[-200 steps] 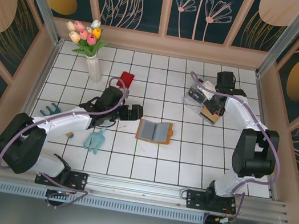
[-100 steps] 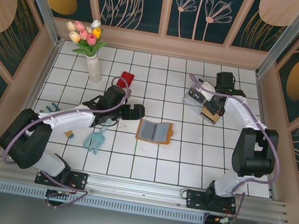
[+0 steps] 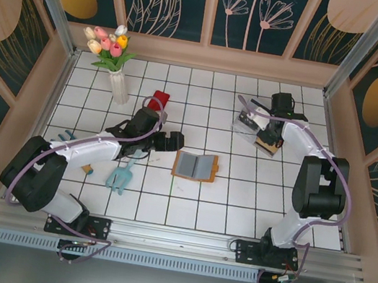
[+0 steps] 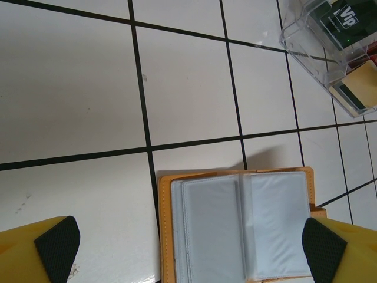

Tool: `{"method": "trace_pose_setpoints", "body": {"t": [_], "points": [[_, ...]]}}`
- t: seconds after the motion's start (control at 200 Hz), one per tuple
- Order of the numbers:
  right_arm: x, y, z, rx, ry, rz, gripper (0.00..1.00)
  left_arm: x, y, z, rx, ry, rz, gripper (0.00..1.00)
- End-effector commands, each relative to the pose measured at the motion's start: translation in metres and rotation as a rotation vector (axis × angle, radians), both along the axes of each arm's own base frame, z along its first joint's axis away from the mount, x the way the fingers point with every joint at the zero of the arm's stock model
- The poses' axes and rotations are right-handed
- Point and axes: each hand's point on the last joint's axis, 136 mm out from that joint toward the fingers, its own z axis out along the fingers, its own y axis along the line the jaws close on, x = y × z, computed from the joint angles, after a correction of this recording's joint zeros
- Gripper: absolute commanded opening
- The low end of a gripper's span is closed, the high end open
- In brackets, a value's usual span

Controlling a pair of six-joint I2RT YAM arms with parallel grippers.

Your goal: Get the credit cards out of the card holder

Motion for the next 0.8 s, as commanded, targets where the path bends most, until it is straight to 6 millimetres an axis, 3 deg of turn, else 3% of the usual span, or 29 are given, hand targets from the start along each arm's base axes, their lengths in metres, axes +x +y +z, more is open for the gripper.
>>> {"method": "trace_pose_setpoints", "body": {"t": [0.0, 0.17, 0.42, 0.676, 0.796], "points": [[-0.004, -0.005, -0.006, -0.007, 0.027, -0.012, 0.34, 0.002, -0.003, 0.009, -0.024, -0.009, -0.009, 0.98], [0.0, -0.004, 0.008, 0.002, -0.013, -0.011, 0.34, 0.002, -0.005, 0.009, -0.029, -0.009, -0.017, 0.99], [0.006, 0.019, 0.068, 0.179, -0.085, -0.056, 0.35, 0.001, -0.004, 0.008, -0.027, -0.006, -0.013, 0.99], [-0.007, 0.046, 0.107, 0.339, -0.195, -0.152, 0.4, 0.001, -0.003, 0.008, -0.038, -0.001, 0.001, 0.98], [-0.028, 0.072, 0.114, 0.414, -0.228, -0.15, 0.42, -0.002, -0.005, 0.007, -0.047, 0.005, -0.01, 0.99]]}}
